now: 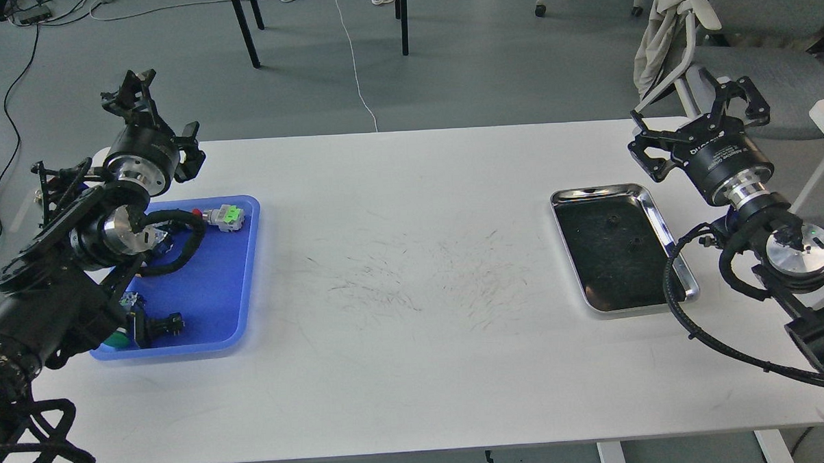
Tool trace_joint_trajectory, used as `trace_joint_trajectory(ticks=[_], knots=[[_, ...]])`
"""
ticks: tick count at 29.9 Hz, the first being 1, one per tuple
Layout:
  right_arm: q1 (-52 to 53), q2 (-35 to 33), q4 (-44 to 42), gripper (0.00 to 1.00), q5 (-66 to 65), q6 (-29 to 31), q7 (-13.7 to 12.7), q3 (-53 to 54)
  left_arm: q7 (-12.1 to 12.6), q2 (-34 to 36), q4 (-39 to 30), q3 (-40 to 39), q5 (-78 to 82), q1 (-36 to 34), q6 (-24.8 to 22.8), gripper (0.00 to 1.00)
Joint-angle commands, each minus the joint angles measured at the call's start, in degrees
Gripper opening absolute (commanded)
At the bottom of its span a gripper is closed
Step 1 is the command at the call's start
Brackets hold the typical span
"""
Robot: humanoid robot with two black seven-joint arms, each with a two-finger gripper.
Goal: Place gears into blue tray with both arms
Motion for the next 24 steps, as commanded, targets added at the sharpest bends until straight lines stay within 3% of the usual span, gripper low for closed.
trace_joint_trajectory(ticks=[1, 14, 19, 24], knots=[[0.1, 0.0, -0.3, 0.99, -0.1, 0.2, 0.0, 0.1, 0.0, 0.1, 0.5, -0.1, -0.1, 0.0, -0.4, 0.98], [0.5, 0.2, -2.4, 0.99, 0.0, 0.3, 0.1, 0.3, 0.3, 1.7, 0.2, -0.2, -0.2, -0.3, -4.2, 0.98], [1.0, 3.2, -3.9, 0.99, 0.0, 0.3, 0.0, 0.2, 0.6, 1.9, 0.2, -0.9, -0.8, -0.2, -4.6, 0.98], [1.1, 3.0, -3.6, 0.99, 0.0, 0.6, 0.0, 0.1, -0.6, 1.5, 0.5, -1.4, -1.5, -0.1, -4.0, 0.98]])
